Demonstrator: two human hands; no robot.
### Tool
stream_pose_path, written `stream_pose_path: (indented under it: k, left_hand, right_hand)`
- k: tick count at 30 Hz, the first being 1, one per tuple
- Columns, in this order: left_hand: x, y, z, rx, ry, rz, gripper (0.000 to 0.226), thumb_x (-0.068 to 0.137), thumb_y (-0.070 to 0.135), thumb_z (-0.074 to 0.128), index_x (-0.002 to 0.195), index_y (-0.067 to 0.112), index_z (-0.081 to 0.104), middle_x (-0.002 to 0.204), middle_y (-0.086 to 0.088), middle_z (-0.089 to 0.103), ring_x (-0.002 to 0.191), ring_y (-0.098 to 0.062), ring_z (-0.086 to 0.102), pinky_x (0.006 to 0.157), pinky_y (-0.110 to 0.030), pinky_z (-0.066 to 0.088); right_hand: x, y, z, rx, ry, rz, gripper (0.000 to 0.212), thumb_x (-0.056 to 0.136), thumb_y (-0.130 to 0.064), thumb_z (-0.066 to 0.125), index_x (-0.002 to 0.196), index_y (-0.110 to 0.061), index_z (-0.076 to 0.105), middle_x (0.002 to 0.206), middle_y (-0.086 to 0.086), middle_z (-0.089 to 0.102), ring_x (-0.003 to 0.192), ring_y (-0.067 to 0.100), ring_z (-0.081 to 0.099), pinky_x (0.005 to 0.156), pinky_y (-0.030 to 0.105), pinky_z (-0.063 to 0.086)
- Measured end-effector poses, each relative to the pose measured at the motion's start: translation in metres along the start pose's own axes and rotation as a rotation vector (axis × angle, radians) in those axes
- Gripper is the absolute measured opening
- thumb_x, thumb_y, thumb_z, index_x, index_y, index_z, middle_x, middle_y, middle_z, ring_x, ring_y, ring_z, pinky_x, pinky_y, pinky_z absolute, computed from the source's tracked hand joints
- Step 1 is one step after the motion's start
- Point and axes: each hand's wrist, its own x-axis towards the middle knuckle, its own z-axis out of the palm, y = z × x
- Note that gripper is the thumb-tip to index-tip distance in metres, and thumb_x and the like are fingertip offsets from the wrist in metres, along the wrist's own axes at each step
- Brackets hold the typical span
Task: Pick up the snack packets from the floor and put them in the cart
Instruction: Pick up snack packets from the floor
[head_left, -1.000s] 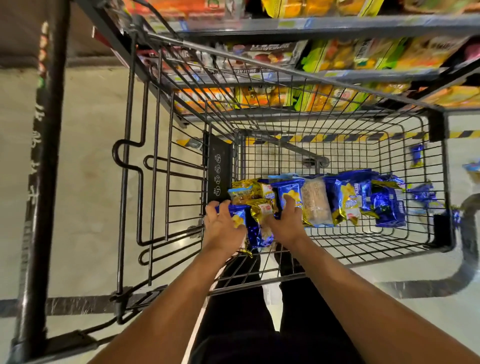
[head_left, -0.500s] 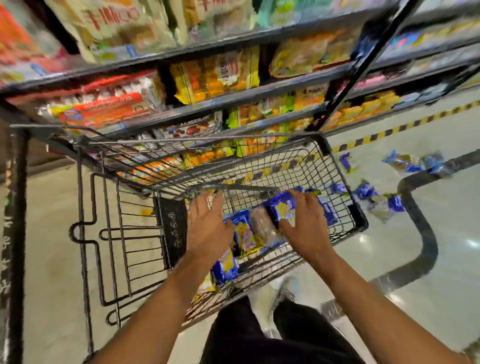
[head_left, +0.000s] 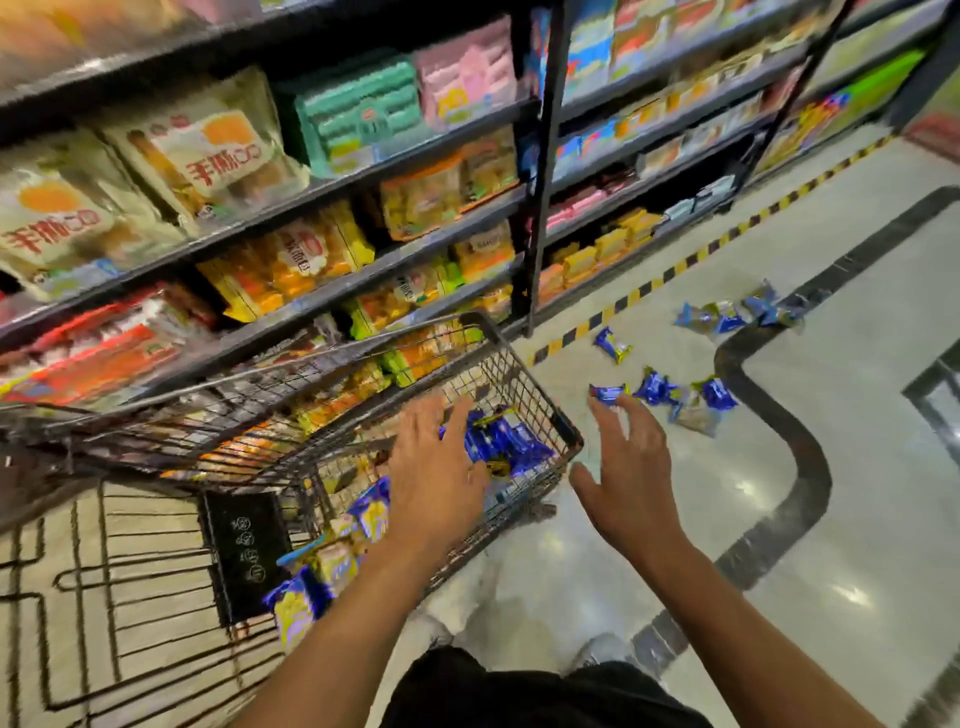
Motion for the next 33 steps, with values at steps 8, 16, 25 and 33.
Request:
stream_pose_path:
  k: [8,16,25,33]
  left_hand:
    - [-0.008,0.150,0.052,0.060,-0.106,0.154,0.079,0.089,0.041,0.056,0.157,0.026,0.018,0.161,-0.011,0.014,0.148,-0.034,0.009,0.120,-0.045,0.016]
    - [0.011,0.257,0.092,0.058,-0.186,0.355,0.079,0.093,0.044,0.052,0.158,0.029,0.010,0.163,-0.006,0.004,0.150,-0.030,0.001,0.123,-0.046,0.012]
    - [0.061,0.345,0.129,0.054,-0.251,0.490,0.077,0.094,0.044,0.053,0.158,0.028,0.014,0.163,-0.006,0.009,0.149,-0.029,0.004,0.120,-0.042,0.016]
    - [0.135,0.424,0.167,0.058,-0.376,0.564,0.078,0.094,0.044,0.054,0.158,0.027,0.012,0.163,-0.008,0.008,0.150,-0.030,0.006,0.120,-0.043,0.019]
  right_hand:
    - [-0.027,0.129,-0.060,0.004,0.039,0.142,0.077,0.080,-0.031,0.073,0.146,-0.014,0.039,0.149,0.021,0.035,0.136,0.041,0.033,0.108,0.052,0.035]
    - [-0.043,0.216,-0.118,0.002,0.147,0.318,0.071,0.080,-0.040,0.060,0.144,-0.015,0.041,0.145,0.020,0.040,0.132,0.039,0.039,0.105,0.051,0.039]
    - [-0.017,0.282,-0.166,-0.077,0.113,0.454,0.075,0.089,-0.041,0.062,0.153,-0.023,0.027,0.159,0.011,0.022,0.145,0.030,0.021,0.116,0.041,0.024]
    - [0.040,0.356,-0.190,-0.060,0.081,0.596,0.077,0.087,-0.045,0.062,0.151,-0.028,0.024,0.158,0.008,0.023,0.144,0.028,0.025,0.115,0.043,0.032]
